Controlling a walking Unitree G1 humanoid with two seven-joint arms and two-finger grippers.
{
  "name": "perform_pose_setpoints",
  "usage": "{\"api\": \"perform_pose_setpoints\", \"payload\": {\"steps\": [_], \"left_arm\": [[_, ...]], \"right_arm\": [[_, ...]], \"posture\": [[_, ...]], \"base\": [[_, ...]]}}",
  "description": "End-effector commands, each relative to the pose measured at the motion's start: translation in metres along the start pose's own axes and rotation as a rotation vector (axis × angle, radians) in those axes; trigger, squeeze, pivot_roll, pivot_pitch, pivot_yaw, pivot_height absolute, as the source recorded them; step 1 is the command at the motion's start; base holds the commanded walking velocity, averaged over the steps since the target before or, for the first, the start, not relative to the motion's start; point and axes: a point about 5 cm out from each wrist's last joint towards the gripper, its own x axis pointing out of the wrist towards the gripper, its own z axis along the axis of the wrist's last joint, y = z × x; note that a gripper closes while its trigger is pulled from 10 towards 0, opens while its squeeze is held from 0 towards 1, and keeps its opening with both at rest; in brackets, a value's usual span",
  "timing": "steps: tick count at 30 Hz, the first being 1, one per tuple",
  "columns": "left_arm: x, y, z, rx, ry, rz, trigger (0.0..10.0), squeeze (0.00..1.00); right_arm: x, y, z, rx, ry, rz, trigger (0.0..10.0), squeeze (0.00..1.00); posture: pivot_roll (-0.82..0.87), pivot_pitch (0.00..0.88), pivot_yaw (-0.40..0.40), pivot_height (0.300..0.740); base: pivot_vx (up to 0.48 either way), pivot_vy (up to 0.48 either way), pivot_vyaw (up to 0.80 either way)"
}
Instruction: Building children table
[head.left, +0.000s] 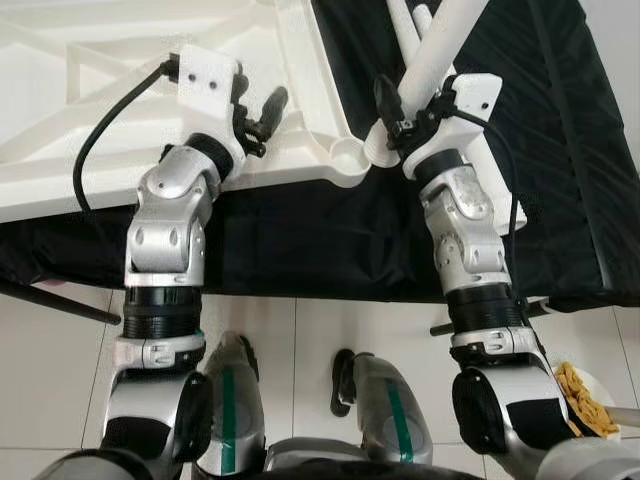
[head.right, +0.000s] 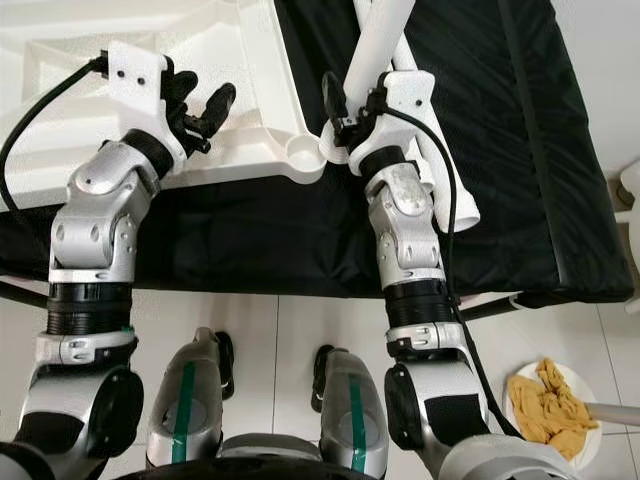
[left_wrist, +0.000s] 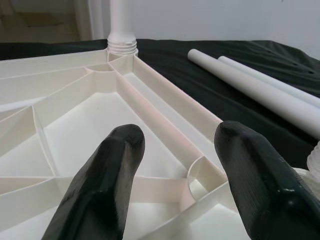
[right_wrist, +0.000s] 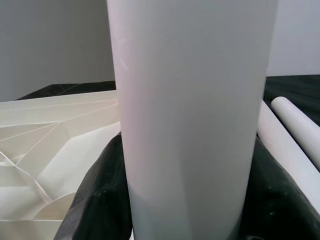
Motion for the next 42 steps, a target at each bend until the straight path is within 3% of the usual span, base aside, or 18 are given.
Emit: {"api": "perform_pose_setpoints", "payload": {"steps": [1,11,16,24,35,42], "left_arm": [[-0.002,0.000,0.004,0.048,-0.024,0.041,10.0,0.00],[-0.016,-0.007,0.007,0.032,-0.073,-0.055,10.0,0.00],[-0.030,-0.025,-0.010,0.114,-0.019,-0.187,10.0,0.00],[-0.035,-0.033,-0.010,0.126,-0.019,-0.265,10.0,0.00],[-0.044,-0.038,-0.012,0.131,-0.005,-0.329,10.0,0.00],[-0.046,-0.040,-0.016,0.124,0.018,-0.351,10.0,0.00]], "right_arm": [[0.001,0.002,-0.001,-0.004,0.002,0.025,10.0,0.00],[0.005,0.009,0.000,-0.006,-0.024,0.085,10.0,0.00],[0.009,0.020,-0.002,0.013,-0.021,0.155,10.0,0.00],[0.010,0.029,-0.006,0.026,-0.012,0.203,10.0,0.00],[0.007,0.029,-0.016,0.062,0.029,0.193,10.0,0.00],[0.003,0.021,-0.032,0.138,0.090,0.132,10.0,0.00]], "posture": [[0.10,0.080,-0.074,0.740],[0.11,0.068,-0.084,0.740],[0.12,0.060,-0.095,0.740],[0.13,0.053,-0.098,0.740],[0.13,0.045,-0.101,0.740],[0.13,0.038,-0.099,0.740]], "base": [[0.000,0.000,0.00],[0.000,0.000,0.00],[0.000,0.000,0.00],[0.000,0.000,0.00],[0.000,0.000,0.00],[0.000,0.000,0.00]]}}
